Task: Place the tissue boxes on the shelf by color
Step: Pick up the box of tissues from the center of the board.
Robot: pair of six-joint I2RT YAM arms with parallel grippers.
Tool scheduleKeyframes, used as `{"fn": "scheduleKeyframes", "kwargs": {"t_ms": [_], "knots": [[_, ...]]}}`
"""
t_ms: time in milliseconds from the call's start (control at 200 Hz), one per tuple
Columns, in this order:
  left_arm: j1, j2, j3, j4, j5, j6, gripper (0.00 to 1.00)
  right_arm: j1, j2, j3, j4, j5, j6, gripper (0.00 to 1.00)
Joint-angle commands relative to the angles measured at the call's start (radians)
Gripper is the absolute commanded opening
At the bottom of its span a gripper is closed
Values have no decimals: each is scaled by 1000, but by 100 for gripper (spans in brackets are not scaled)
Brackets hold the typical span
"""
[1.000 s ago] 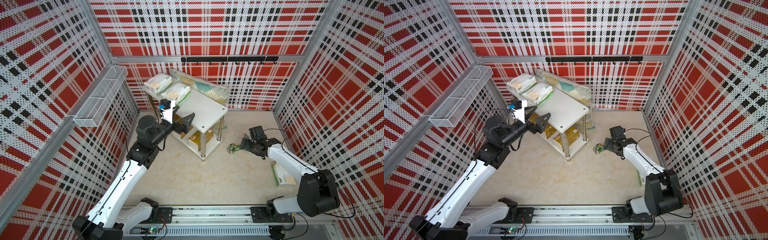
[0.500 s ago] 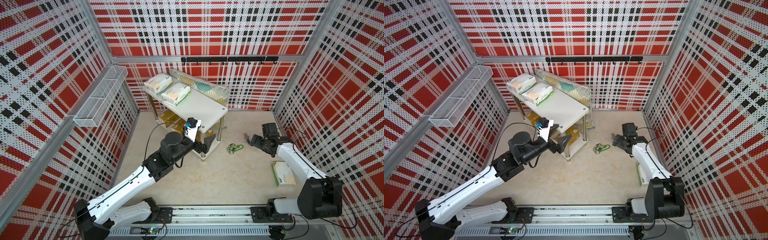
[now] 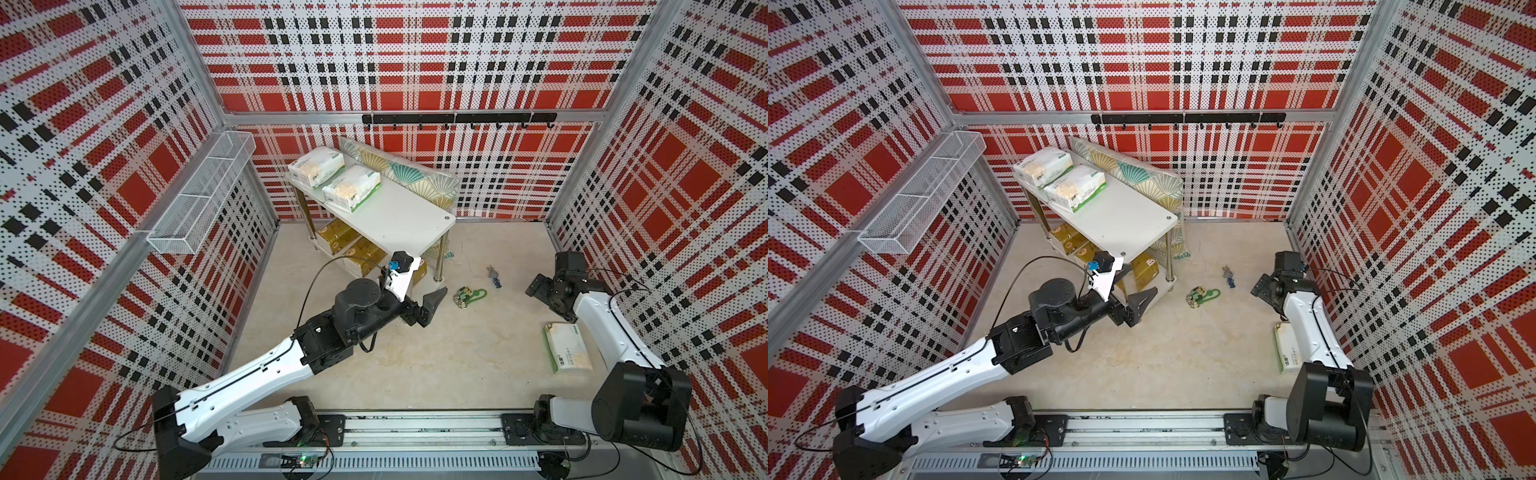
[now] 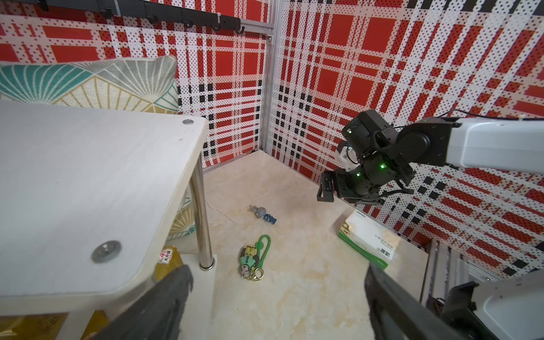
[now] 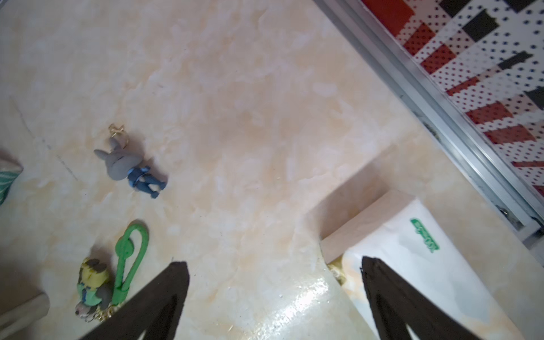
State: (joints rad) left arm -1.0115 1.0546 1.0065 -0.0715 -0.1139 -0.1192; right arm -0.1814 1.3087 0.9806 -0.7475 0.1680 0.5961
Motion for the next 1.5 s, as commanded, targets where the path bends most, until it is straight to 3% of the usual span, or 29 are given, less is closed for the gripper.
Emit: {"fn": "scheduleKeyframes", "kwargs": {"t_ms": [0, 291, 661, 902, 1152, 1498], "knots": [[-40, -4, -15, 3, -10, -13, 96, -43, -26, -12, -38, 33, 14, 100], [-60, -4, -43, 59, 81, -9, 95, -247, -55, -117, 1, 45, 57, 100], [-66, -9, -52, 79, 117, 11, 95, -335, -55, -232, 59, 13, 94, 100], [-66, -10, -62, 94, 119, 12, 95, -313, -113, -272, 105, -80, 72, 100], [-66, 13, -62, 113, 131, 5, 95, -293, -169, -295, 80, -145, 176, 100], [-66, 10, -76, 123, 129, -8, 95, -80, -168, -289, 77, -131, 237, 100]]}}
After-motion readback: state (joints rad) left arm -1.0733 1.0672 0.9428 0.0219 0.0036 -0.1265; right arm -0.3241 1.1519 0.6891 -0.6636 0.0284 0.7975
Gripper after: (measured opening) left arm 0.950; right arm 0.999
